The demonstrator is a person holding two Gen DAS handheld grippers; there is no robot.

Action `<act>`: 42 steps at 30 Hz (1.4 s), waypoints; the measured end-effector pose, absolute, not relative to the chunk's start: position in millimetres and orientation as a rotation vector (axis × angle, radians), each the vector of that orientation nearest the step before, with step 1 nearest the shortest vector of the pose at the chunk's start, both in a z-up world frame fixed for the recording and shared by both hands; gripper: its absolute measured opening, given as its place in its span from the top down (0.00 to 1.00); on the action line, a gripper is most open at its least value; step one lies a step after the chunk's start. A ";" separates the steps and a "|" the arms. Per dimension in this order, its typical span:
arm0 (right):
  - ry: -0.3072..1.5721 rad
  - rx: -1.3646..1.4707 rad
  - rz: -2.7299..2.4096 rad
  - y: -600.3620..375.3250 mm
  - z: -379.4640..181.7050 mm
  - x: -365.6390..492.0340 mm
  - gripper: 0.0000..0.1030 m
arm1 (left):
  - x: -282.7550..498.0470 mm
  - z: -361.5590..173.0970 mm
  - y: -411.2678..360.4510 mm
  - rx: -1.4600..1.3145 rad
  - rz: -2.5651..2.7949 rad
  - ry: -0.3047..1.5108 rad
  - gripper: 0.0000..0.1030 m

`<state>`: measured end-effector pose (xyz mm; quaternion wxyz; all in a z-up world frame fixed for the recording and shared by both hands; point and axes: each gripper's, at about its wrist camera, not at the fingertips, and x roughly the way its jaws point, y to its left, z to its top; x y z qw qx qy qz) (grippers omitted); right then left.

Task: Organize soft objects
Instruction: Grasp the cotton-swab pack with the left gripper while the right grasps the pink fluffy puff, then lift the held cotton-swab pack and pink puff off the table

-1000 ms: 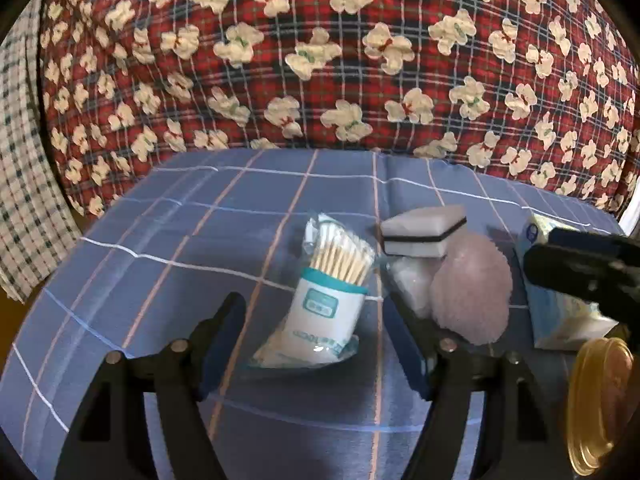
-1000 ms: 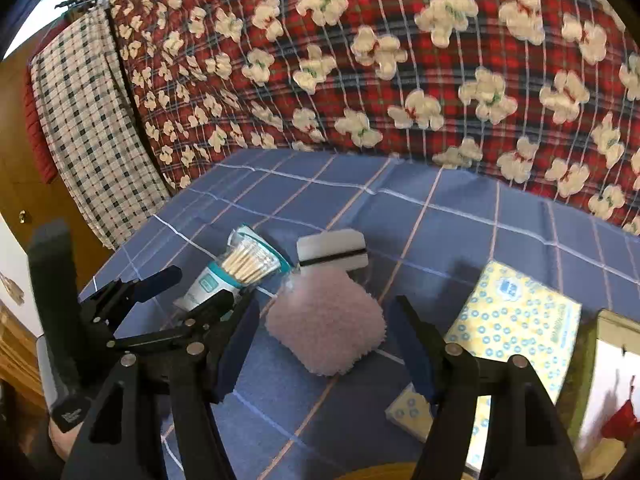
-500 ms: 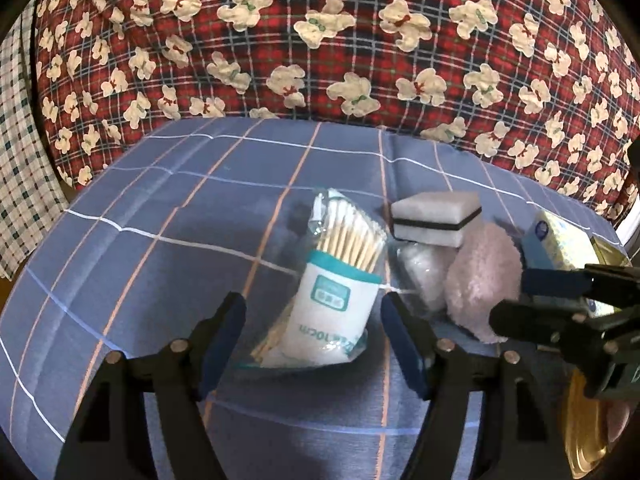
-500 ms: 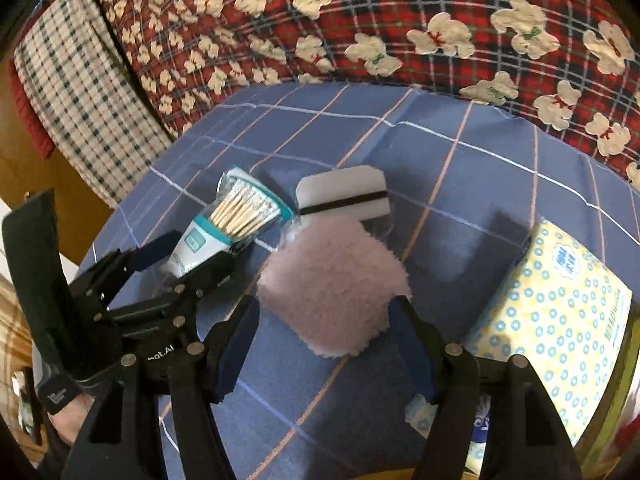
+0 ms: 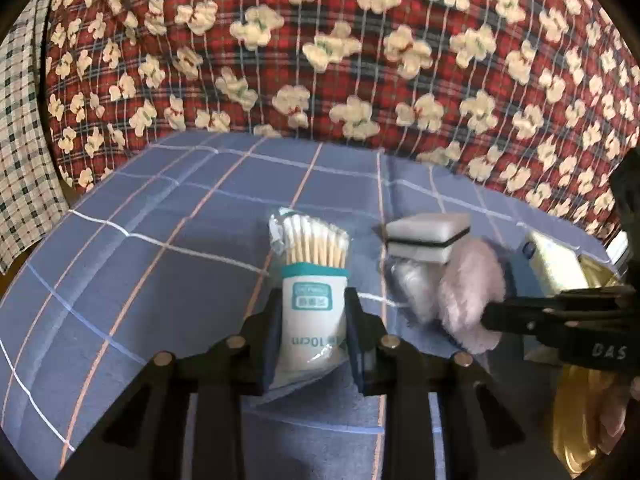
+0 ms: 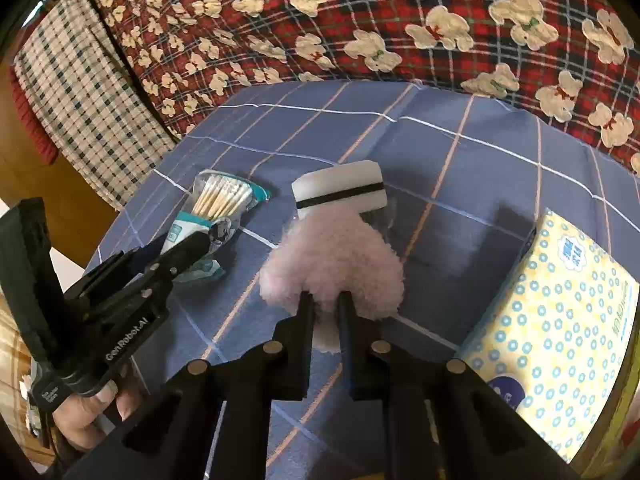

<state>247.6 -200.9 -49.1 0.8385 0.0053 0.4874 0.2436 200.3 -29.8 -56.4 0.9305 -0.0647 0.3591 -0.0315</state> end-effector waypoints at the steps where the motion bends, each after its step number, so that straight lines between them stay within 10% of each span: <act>1: 1.027 0.014 0.519 -201.0 -48.5 247.2 0.87 | 198.0 -54.7 -28.8 -0.138 -0.070 0.720 0.74; 42: 0.729 0.071 0.588 -217.1 -14.7 211.8 0.88 | 154.5 -25.7 -30.3 -0.105 -0.061 0.442 0.74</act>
